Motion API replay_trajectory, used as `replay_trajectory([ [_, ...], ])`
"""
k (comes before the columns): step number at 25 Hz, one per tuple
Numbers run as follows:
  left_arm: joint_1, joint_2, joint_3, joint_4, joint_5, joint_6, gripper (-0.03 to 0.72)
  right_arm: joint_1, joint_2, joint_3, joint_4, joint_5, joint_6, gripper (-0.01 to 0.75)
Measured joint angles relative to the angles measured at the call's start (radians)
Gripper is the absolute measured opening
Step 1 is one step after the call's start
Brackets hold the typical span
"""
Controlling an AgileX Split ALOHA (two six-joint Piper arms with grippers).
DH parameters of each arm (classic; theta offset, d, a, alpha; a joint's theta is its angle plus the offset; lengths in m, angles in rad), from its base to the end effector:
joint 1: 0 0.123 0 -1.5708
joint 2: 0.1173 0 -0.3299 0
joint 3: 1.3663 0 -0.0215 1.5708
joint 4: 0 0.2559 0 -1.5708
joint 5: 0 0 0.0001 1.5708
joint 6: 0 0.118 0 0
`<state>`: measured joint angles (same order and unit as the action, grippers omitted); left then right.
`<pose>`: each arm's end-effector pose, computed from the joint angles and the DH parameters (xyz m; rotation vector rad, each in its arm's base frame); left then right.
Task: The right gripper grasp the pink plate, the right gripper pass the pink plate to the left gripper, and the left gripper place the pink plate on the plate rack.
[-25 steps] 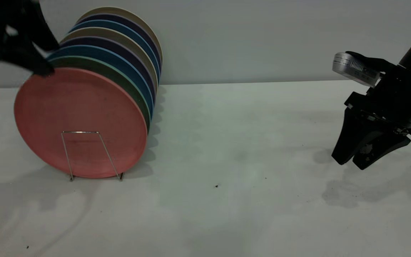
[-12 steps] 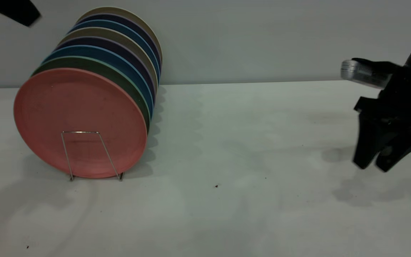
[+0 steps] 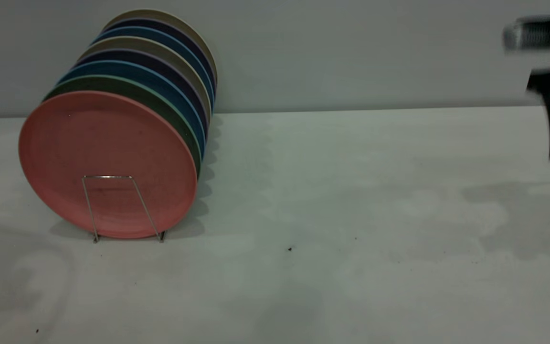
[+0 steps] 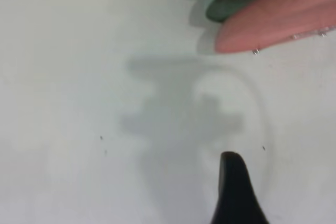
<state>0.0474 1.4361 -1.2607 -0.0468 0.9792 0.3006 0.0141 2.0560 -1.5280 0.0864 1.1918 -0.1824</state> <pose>0.3078 0.0100 0.3484 0.3119 2.6191 0.0582 0.4202 0.0154 0.1877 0.2496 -3.0739 -0.1299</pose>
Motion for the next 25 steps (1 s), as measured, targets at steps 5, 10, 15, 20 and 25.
replay_trajectory([
  [5,0.0,-0.068,0.013,-0.008,0.028,-0.001,0.497,0.0,-0.225,0.037,0.001,0.008,0.016,0.438],
  [10,0.0,-0.115,0.059,-0.047,0.03,-0.002,0.497,0.0,-0.487,0.166,0.01,0.028,0.017,0.438],
  [15,0.0,-0.149,0.159,-0.096,0.028,-0.004,0.497,0.0,-0.725,0.312,0.018,0.034,0.017,0.438],
  [20,0.0,-0.192,0.287,-0.115,0.024,-0.004,0.497,0.0,-0.93,0.441,0.025,0.042,0.012,0.438],
  [25,0.0,-0.284,0.4,-0.064,0.028,-0.014,0.497,0.0,-1.079,0.562,0.059,0.046,-0.016,0.438],
])
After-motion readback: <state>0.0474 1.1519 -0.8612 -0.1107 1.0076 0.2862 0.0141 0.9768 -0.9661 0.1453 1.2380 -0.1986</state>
